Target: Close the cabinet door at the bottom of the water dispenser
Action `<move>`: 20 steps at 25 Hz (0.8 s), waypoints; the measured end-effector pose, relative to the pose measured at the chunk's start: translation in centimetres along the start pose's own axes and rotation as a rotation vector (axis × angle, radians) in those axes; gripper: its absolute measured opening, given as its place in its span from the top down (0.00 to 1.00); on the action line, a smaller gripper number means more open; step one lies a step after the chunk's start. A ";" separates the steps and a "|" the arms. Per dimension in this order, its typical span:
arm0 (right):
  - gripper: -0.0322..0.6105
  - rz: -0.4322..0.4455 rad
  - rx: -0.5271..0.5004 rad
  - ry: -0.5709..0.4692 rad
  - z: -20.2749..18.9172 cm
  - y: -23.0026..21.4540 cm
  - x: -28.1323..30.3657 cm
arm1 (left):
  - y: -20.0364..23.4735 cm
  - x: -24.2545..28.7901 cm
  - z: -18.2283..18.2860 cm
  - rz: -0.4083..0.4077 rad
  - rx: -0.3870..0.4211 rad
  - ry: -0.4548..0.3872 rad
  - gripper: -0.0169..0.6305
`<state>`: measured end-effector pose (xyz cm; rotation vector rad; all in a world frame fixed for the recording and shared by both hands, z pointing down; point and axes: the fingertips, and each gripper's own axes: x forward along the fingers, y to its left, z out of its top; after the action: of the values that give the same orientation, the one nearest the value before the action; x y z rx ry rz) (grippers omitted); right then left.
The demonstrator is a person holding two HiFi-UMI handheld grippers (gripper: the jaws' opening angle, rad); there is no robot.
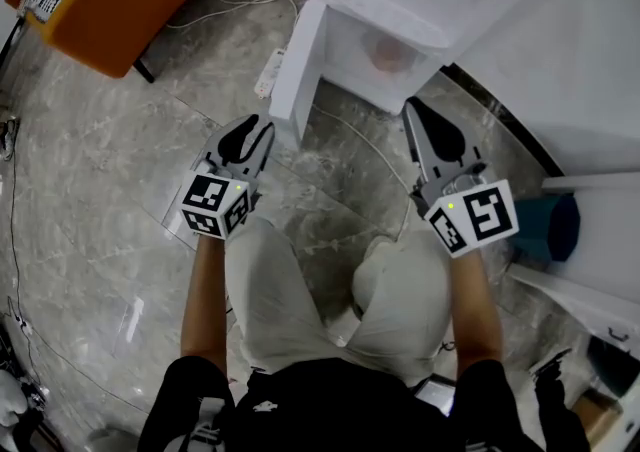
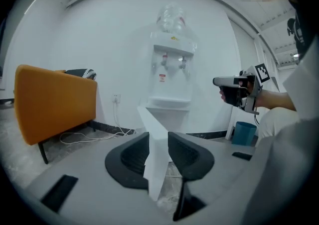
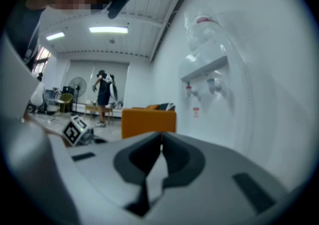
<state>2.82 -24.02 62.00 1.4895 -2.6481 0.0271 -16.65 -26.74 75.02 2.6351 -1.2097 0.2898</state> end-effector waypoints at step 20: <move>0.89 -0.043 -0.074 0.067 -1.3 -1.7 -3.3 | -3.7 4.4 -2.3 -0.151 0.053 0.075 0.76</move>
<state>6.07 -21.98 62.88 1.4946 -2.5351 -0.0233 -11.22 -26.86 77.94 2.7159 -0.9868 0.3941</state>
